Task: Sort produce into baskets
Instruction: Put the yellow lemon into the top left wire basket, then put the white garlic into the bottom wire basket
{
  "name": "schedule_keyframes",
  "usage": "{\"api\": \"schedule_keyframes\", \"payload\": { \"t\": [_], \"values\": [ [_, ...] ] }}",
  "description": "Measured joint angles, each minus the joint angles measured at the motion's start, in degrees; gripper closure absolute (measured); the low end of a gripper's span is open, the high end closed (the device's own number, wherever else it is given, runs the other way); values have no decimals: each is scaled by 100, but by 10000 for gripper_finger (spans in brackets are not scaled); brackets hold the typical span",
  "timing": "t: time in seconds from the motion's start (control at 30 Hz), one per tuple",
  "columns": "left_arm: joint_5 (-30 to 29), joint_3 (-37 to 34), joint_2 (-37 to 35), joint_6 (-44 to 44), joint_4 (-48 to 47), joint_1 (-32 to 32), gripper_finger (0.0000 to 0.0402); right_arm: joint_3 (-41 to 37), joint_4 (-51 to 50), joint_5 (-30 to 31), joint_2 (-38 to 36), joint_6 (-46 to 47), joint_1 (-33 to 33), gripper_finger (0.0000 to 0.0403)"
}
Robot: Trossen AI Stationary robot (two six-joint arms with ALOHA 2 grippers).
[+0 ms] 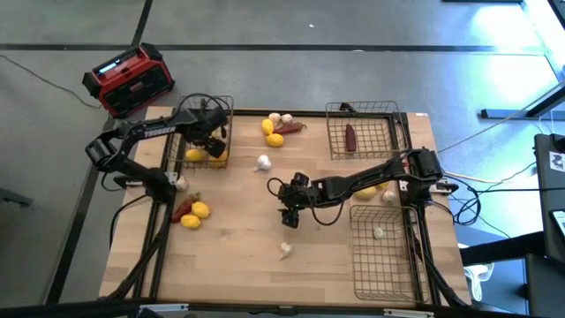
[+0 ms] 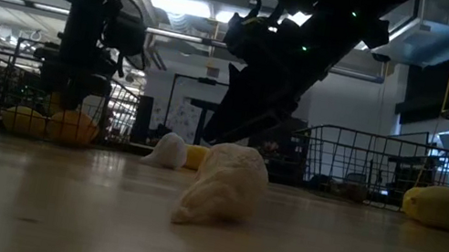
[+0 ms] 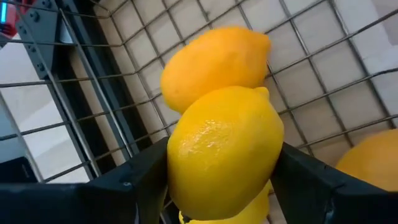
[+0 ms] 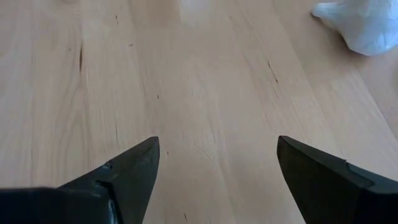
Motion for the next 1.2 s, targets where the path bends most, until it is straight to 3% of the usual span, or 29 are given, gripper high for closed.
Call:
{"api": "schedule_keyframes", "payload": {
  "t": [0.37, 0.6, 0.93, 1.2],
  "values": [
    [-9, -119, 0, 177, 106, -9, 98, 0, 60, -1, 0, -1, 0, 84],
    [-7, -5, -204, 475, -320, -11, 87, 1, 218, -1, 0, 7, 0, 84],
    [93, 722, -1477, 451, -549, -288, 87, 1, 455, 47, 0, 10, 0, 84],
    [1445, 782, -2371, 528, 347, -1082, 87, 2, 462, 159, 0, 16, 0, 84]
  ]
}}
